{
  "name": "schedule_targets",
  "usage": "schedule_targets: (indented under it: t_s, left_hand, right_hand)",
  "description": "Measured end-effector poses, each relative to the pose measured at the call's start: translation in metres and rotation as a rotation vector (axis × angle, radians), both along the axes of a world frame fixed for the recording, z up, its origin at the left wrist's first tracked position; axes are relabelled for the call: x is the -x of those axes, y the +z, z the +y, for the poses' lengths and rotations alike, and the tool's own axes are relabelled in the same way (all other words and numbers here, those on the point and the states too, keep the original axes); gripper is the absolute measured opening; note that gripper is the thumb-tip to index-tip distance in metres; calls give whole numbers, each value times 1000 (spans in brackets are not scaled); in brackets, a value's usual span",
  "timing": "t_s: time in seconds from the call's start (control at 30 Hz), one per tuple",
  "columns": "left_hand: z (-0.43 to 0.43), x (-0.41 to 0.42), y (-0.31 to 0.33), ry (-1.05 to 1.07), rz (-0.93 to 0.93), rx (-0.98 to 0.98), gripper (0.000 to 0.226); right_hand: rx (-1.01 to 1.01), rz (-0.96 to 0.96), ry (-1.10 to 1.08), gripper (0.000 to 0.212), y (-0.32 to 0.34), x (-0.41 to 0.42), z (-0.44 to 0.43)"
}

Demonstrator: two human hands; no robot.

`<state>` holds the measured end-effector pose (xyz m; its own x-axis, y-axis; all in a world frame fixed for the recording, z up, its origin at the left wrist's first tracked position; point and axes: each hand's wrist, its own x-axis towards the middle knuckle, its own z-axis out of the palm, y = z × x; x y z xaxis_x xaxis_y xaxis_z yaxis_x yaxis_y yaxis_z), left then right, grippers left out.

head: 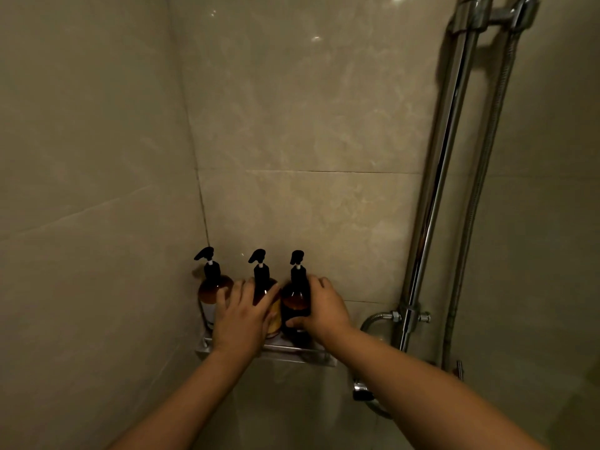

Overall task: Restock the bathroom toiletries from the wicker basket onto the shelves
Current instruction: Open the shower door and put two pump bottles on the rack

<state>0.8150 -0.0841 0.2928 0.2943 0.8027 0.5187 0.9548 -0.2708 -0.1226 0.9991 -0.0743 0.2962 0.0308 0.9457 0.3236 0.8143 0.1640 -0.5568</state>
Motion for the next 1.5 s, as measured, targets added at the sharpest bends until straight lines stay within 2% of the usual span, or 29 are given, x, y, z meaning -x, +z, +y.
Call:
schedule_targets:
  t_s: [0.27,0.53,0.73,0.9,1.03,1.33,1.5]
  left_hand:
    - [7,13,-5,4,66,-22,78]
    - [16,34,-2,29,105,10,67]
    - [14,34,-9,9,9,4,66]
    - [5,41,-21,-20,-180,-42,61]
    - [4,43,-21,36,-254,22,70]
    - [10,31,-22,4,-152,65,83]
    - [17,33,-17,7,-140,82,68]
  right_hand:
    - [2,14,-11,91,-1,12,9]
    - [-24,-4,-9,91,-4,29,14]
    - [-16,-42,7,93,-2,26,14]
    - [48,-174,57,90,14,17,16]
    - [-17,-95,50,79,12,23,11]
    - [-104,-49,-72,72,-1,34,3]
    - [-64,14,-24,73,-1,31,6]
